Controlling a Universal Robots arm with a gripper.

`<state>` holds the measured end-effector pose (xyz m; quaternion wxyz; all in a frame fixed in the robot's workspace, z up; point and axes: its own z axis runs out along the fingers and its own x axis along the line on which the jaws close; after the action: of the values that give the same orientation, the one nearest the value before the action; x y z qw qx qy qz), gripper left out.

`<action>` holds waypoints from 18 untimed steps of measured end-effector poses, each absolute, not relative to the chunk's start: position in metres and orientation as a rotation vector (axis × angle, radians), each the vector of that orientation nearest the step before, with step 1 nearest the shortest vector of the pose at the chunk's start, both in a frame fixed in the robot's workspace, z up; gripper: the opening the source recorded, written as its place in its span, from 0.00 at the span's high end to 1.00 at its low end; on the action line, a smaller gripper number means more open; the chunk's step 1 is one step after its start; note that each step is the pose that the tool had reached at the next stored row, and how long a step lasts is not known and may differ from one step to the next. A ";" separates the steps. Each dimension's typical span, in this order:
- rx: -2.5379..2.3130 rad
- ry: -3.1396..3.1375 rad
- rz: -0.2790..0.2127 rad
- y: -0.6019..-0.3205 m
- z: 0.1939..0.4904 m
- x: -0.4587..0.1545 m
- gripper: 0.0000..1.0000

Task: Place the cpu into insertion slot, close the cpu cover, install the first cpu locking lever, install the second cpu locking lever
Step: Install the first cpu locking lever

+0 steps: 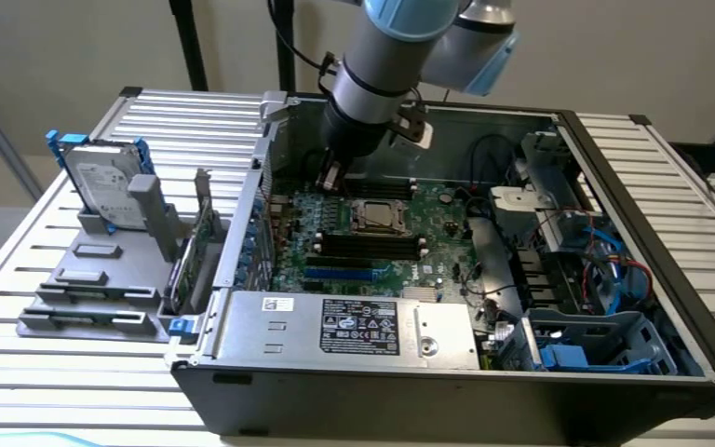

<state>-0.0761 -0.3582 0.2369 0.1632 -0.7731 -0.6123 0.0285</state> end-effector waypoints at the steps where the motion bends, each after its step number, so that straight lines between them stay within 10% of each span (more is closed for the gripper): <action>1: -2.209 -1.738 0.078 -0.358 0.237 -0.077 0.89; 18: -2.319 -1.518 0.005 -0.358 0.241 -0.079 0.89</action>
<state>-0.0793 -0.3582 0.2407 0.1840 -0.8225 -0.5382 0.0017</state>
